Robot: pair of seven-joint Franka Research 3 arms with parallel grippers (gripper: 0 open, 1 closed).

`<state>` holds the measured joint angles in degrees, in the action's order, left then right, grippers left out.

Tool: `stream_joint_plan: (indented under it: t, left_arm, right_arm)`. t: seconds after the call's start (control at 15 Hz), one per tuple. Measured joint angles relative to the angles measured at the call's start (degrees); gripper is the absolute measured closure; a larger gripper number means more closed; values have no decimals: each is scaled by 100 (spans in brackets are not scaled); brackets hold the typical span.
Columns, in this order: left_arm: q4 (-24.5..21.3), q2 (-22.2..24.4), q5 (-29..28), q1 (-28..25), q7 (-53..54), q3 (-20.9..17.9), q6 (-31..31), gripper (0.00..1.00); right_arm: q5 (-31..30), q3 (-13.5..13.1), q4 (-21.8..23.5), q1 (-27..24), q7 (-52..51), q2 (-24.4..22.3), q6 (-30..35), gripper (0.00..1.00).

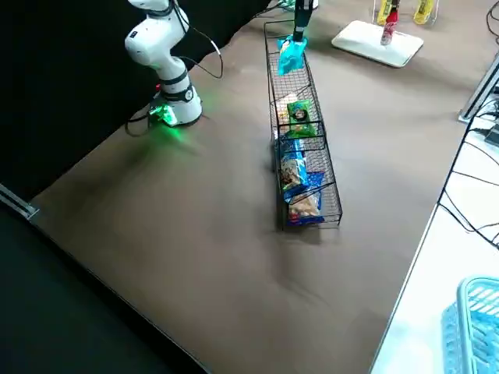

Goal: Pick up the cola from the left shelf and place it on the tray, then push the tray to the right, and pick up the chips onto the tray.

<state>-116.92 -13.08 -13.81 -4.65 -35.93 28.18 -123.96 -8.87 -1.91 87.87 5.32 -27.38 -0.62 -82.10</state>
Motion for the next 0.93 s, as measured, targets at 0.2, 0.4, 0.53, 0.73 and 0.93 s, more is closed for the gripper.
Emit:
stream_joint_plan:
  t: [0.2,0.4,0.53,0.73,0.93]
  left_arm:
    - [8,-9,-8,9,0,6,0,68]
    - [8,-11,-8,15,-2,29,-1,68]
    - [8,-16,5,13,-13,74,-1,68]
    - [24,-26,34,13,-23,112,-3,63]
    - [61,-27,35,0,-26,112,-3,37]
  right_arm:
    - [0,6,-21,12,0,1,10,96]
    - [0,7,-21,15,0,1,11,96]
    - [0,10,-22,25,0,1,11,96]
    - [3,16,-79,45,106,1,11,96]
    - [8,27,-172,90,451,0,12,96]
